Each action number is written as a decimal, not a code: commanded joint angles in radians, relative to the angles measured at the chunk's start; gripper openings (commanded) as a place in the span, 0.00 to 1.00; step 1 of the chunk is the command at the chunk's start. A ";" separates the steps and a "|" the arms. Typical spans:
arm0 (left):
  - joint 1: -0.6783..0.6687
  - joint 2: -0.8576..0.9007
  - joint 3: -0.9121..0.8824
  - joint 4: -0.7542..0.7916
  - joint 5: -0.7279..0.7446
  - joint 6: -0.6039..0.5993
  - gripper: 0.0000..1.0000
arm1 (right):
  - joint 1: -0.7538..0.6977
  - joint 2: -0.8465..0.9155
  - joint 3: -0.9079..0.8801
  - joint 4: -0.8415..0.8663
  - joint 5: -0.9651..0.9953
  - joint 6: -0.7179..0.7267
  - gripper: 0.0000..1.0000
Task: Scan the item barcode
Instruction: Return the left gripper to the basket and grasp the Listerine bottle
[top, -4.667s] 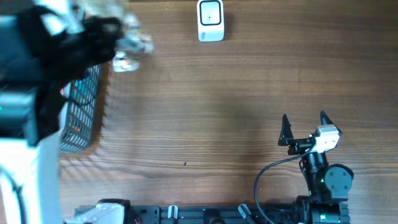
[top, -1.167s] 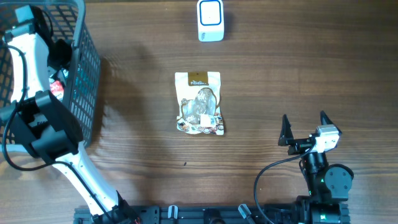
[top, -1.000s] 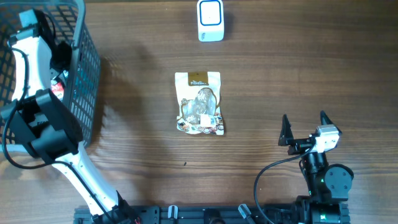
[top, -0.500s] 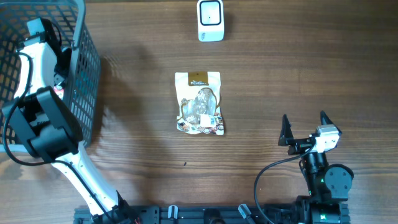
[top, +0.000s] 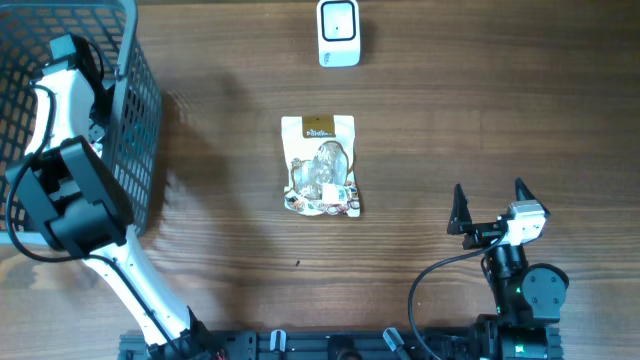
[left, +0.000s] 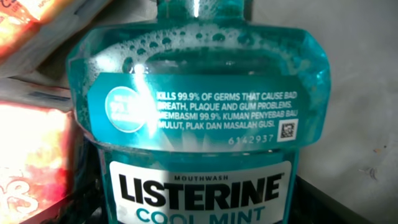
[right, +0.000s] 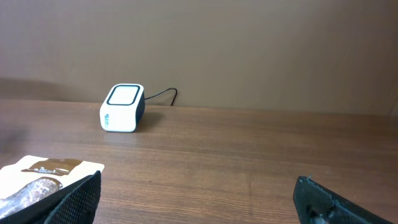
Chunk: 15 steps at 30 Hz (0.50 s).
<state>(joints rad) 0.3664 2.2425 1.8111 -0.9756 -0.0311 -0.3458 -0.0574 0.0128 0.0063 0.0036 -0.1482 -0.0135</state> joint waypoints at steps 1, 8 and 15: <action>0.001 0.026 -0.012 0.000 0.008 0.002 0.75 | 0.004 -0.003 -0.001 0.004 0.006 -0.010 1.00; 0.003 -0.018 -0.010 0.011 0.008 0.002 0.53 | 0.004 -0.003 -0.001 0.004 0.006 -0.010 1.00; 0.003 -0.138 0.003 0.021 0.008 0.002 0.51 | 0.004 -0.003 -0.001 0.004 0.006 -0.010 1.00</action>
<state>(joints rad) 0.3683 2.2234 1.8099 -0.9638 -0.0307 -0.3450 -0.0574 0.0128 0.0063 0.0036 -0.1482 -0.0135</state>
